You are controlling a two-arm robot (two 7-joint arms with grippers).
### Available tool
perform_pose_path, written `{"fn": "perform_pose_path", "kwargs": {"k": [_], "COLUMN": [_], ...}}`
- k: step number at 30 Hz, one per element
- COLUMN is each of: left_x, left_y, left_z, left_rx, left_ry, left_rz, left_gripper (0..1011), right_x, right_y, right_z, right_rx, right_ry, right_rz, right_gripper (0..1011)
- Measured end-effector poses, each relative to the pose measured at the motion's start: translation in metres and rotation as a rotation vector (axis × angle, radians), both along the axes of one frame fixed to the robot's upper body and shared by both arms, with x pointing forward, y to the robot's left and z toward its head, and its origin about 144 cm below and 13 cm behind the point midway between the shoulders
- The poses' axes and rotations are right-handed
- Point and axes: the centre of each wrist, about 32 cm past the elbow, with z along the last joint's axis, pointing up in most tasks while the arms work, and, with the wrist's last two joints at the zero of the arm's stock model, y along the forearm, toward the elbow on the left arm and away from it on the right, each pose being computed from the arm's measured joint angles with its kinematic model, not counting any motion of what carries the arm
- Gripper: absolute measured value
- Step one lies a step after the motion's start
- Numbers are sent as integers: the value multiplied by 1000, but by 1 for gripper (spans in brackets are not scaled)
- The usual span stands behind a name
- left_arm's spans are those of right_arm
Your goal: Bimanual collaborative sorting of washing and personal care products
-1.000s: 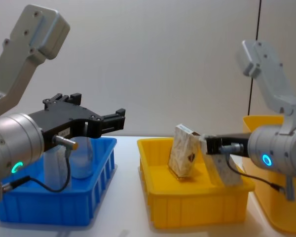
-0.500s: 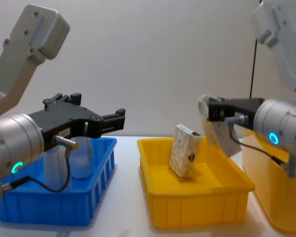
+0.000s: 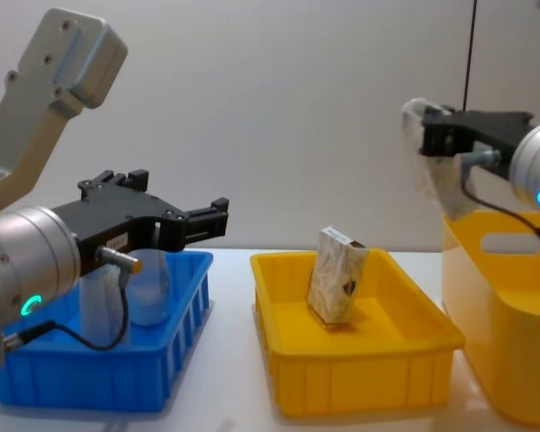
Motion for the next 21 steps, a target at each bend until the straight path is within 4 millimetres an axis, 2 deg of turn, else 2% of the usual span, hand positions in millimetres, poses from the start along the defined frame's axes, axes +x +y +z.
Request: {"fn": "perform_pose_path", "kwargs": {"k": [10,21], "left_x": [0,0], "left_y": [0,0], "left_z": [0,0], "left_rx": [0,0], "left_ry": [0,0], "left_rz": [0,0], "left_gripper": [1001,1001], "right_x": [-5,-9], "right_y": [-16,-31], "right_z": [8,4], "right_rx": [-9,-19], "right_ry": [21,122], "right_rz": [-106,-216], "right_gripper": [35,35]}}
